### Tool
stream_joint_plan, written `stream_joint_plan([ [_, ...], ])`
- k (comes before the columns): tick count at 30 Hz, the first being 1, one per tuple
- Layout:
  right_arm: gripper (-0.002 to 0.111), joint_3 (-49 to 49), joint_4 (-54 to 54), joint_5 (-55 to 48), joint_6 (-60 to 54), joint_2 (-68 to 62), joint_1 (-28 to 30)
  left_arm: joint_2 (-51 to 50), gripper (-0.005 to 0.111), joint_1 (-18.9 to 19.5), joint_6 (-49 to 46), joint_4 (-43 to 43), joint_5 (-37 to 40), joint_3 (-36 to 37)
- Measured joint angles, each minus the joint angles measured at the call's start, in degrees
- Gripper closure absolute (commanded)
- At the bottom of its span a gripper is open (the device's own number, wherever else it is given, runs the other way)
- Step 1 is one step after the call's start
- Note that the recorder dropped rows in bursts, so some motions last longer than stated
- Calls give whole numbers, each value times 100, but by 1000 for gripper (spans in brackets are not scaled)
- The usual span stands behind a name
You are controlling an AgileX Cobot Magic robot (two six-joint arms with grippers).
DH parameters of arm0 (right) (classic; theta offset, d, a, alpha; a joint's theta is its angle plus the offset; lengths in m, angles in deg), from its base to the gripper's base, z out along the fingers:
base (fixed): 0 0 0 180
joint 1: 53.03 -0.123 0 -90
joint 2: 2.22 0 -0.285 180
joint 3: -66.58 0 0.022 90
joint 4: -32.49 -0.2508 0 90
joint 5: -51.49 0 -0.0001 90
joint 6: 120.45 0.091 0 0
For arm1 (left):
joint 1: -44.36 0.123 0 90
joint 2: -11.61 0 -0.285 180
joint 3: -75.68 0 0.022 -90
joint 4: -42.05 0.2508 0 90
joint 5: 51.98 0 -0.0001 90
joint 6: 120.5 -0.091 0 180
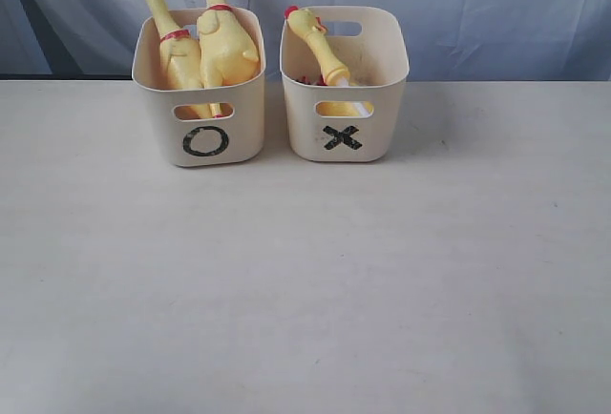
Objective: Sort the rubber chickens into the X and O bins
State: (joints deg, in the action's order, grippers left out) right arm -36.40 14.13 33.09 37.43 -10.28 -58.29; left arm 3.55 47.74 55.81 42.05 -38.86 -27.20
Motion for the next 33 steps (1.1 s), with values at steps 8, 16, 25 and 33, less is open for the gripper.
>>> stream_joint_plan([
  [8,109,0,0,0,0,0,-69,0,106,0,0,0,0,0],
  [16,109,0,0,0,0,0,-69,0,106,0,0,0,0,0],
  [25,109,0,-4,0,0,0,-69,0,106,0,0,0,0,0],
  [33,109,0,-4,0,0,0,-69,0,106,0,0,0,0,0],
])
